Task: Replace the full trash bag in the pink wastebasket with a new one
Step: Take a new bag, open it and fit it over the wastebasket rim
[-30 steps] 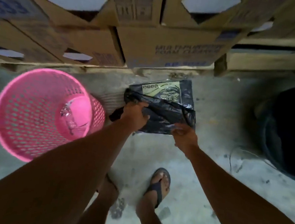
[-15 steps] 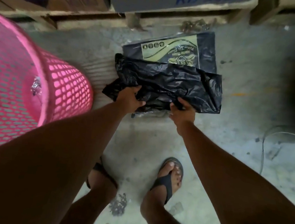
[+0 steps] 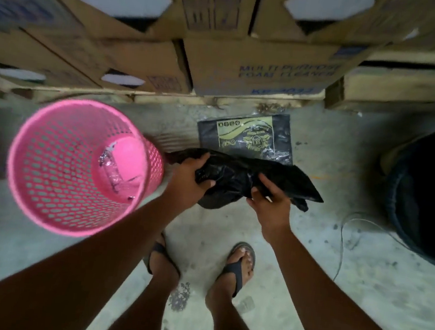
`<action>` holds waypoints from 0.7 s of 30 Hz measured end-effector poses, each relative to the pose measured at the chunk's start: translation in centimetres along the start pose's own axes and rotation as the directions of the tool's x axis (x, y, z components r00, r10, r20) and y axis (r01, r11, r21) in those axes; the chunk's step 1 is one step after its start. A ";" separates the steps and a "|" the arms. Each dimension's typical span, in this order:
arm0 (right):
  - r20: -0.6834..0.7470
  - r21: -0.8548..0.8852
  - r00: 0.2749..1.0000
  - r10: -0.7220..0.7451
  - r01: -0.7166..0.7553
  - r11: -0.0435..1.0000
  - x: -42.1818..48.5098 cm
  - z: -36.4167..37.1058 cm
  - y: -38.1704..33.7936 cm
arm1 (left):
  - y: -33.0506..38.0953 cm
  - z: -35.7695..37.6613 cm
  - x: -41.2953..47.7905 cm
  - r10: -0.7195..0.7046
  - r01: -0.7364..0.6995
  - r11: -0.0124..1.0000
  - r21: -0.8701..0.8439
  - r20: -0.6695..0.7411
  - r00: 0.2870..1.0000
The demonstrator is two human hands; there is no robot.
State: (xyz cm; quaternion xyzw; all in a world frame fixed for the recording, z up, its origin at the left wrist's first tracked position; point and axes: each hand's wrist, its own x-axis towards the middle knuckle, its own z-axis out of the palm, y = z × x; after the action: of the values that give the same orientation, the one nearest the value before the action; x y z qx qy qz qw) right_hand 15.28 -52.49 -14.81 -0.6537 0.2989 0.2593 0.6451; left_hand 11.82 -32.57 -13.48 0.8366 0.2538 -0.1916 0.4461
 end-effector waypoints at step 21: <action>0.464 -0.144 0.874 0.145 -0.086 0.986 -20.3 30.5 0.6 | -13.7 -30.9 -18.7 -0.143 0.151 0.989 0.001 -0.311 0.940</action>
State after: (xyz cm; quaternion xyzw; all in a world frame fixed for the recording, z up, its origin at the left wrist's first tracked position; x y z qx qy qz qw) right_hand 2.35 -20.91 -1.51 -0.5891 0.1553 0.4661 0.6416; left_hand -8.40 -4.76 4.18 0.8404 0.3800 -0.0938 0.3748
